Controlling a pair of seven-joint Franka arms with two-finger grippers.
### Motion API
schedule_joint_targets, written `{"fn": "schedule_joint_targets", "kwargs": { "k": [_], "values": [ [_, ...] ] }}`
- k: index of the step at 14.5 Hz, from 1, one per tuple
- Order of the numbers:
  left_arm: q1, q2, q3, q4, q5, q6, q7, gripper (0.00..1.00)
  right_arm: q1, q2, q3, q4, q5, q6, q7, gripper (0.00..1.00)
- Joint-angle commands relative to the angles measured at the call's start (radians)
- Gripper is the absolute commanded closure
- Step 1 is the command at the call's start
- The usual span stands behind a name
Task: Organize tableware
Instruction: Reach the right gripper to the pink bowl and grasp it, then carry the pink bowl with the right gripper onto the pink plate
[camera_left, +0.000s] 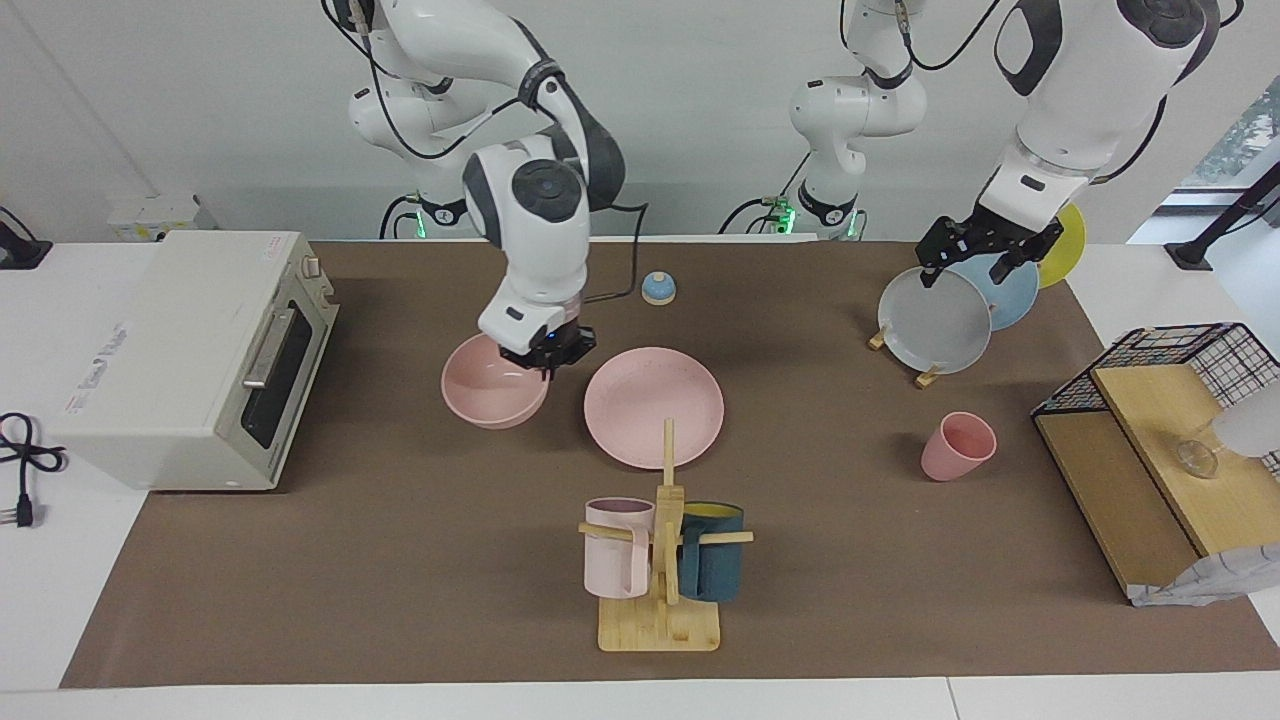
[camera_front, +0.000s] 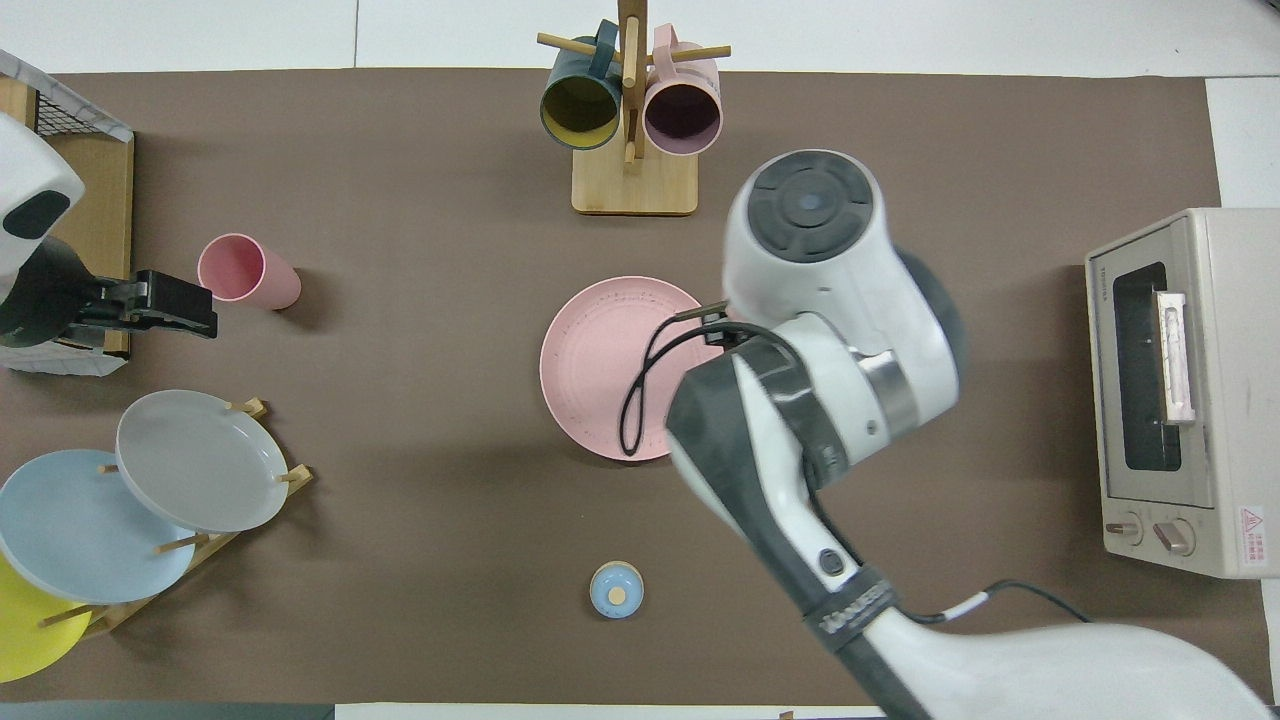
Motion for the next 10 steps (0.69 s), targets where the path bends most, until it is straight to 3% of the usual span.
{"fn": "schedule_joint_targets", "kwargs": {
  "k": [1, 3, 7, 10],
  "values": [
    [0.000, -0.010, 0.002, 0.000, 0.004, -0.013, -0.008, 0.00, 0.129, 0.211, -0.002, 0.267, -0.005, -0.055, 0.183, 1.00],
    [0.000, -0.010, 0.002, 0.000, 0.004, -0.013, -0.008, 0.00, 0.150, 0.262, 0.021, 0.283, -0.002, 0.055, 0.268, 1.00],
    [0.000, -0.010, 0.002, 0.000, 0.004, -0.013, -0.008, 0.00, 0.153, 0.233, 0.024, 0.133, 0.046, 0.189, 0.299, 1.00],
    [0.000, -0.010, 0.002, 0.000, 0.004, -0.013, -0.007, 0.00, 0.166, 0.219, 0.030, 0.085, 0.053, 0.226, 0.343, 1.00]
  ]
}}
